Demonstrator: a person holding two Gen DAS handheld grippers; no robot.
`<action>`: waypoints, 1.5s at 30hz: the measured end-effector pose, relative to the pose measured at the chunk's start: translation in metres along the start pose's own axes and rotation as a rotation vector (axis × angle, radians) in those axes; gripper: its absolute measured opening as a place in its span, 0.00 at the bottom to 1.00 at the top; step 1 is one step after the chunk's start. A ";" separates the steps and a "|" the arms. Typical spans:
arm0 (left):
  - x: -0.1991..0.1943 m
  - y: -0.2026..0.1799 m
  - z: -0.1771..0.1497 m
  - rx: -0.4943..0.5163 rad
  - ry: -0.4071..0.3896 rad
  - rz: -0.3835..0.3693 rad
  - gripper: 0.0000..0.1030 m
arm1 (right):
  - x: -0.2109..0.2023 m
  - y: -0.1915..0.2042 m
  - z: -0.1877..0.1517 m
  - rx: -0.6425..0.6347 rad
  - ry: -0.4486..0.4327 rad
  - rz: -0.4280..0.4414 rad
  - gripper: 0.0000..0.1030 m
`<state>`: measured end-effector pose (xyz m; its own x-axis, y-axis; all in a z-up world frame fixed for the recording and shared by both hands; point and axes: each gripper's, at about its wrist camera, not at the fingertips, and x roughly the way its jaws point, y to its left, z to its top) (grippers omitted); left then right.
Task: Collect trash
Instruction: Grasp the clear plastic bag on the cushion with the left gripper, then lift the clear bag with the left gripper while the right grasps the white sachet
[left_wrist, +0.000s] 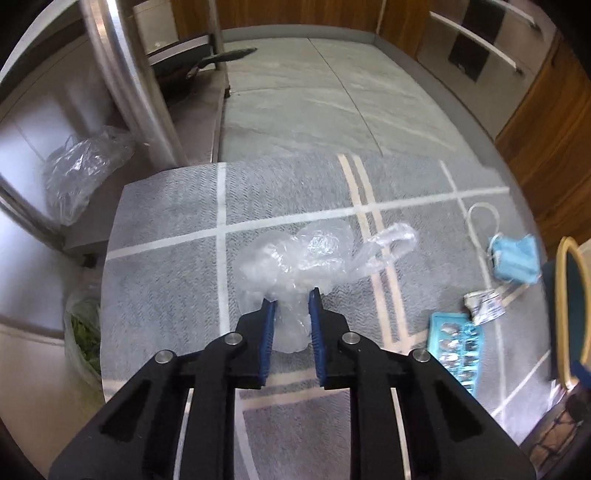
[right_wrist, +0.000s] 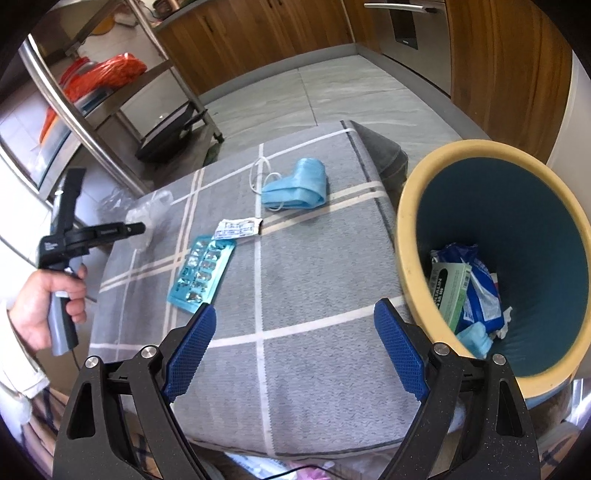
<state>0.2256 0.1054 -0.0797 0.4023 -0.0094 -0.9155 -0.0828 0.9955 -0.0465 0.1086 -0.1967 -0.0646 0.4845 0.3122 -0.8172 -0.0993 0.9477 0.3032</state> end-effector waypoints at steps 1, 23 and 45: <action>-0.008 0.002 0.000 -0.023 -0.013 -0.020 0.15 | 0.000 0.001 0.000 -0.002 0.001 0.003 0.85; -0.109 -0.001 -0.015 -0.201 -0.196 -0.357 0.15 | 0.005 0.027 0.003 -0.136 0.008 0.005 0.85; -0.107 -0.020 -0.001 -0.174 -0.190 -0.409 0.15 | 0.104 0.097 0.057 -0.558 0.117 -0.028 0.72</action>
<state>0.1832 0.0859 0.0182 0.5916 -0.3628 -0.7200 -0.0281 0.8832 -0.4681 0.1987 -0.0759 -0.0921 0.3974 0.2621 -0.8794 -0.5471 0.8370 0.0022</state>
